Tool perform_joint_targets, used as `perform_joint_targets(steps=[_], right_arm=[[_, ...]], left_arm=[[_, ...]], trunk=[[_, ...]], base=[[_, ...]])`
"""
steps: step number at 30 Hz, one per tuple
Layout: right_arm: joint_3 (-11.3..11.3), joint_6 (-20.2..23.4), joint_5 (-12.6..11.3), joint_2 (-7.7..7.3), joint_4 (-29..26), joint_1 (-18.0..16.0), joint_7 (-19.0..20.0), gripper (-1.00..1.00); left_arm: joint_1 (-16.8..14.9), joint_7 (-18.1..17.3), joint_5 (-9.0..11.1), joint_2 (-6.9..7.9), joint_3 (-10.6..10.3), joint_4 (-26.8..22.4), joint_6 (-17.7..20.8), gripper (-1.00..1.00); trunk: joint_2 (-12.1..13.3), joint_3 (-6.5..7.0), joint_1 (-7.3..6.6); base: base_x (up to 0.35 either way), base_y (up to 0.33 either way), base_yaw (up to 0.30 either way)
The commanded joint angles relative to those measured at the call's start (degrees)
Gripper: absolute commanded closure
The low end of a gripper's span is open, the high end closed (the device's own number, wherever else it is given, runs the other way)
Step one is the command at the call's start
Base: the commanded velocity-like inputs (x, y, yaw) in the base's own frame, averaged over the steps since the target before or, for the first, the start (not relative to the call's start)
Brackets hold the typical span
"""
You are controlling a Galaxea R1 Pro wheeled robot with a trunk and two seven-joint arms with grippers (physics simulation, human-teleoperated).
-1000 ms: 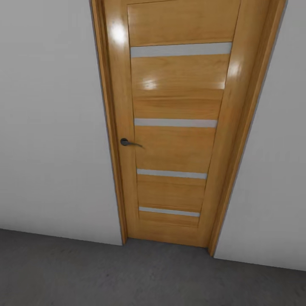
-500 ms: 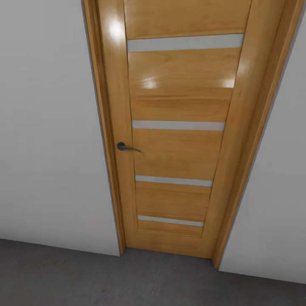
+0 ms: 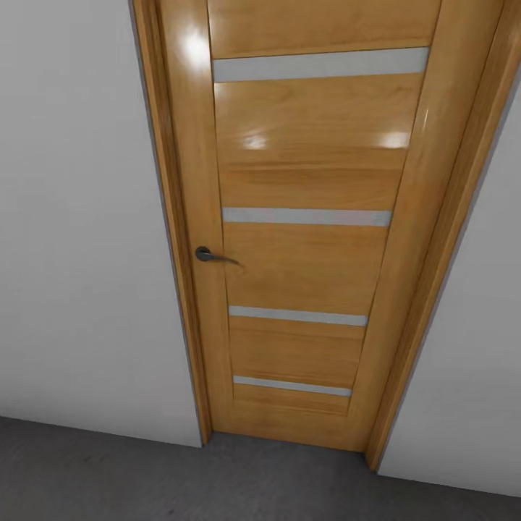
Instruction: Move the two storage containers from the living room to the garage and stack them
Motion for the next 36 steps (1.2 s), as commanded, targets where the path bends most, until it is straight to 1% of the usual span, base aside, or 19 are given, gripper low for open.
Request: perform_joint_targets(steps=[1,10,25,36], right_arm=[[0.15,-0.07,0.06,0.01,-0.08,0.02,-0.01,-1.0],[0.04,-0.11,0.01,0.03,-0.08,0.01,-0.01,-1.0],[-0.12,-0.12,-0.08,0.03,-0.08,0.01,-0.01,-1.0],[0.12,0.01,-0.08,0.03,-0.08,0.01,-0.01,-1.0]], left_arm=[[-0.01,0.0,0.24,-0.01,0.21,0.0,-0.15,-1.0],[-0.01,0.0,0.33,0.0,0.22,-0.01,-0.12,-1.0],[-0.01,0.0,0.41,0.03,0.21,-0.01,-0.09,-1.0],[-0.01,0.0,0.42,0.0,0.22,-0.01,-0.08,-1.0]], trunk=[[-0.02,-0.04,0.0],[-0.02,-0.04,0.0],[-0.02,-0.04,0.0],[-0.02,-0.04,0.0]], base=[[0.0,0.0,0.0],[0.0,0.0,-0.03],[0.0,0.0,-0.236],[0.0,0.0,-0.031]])
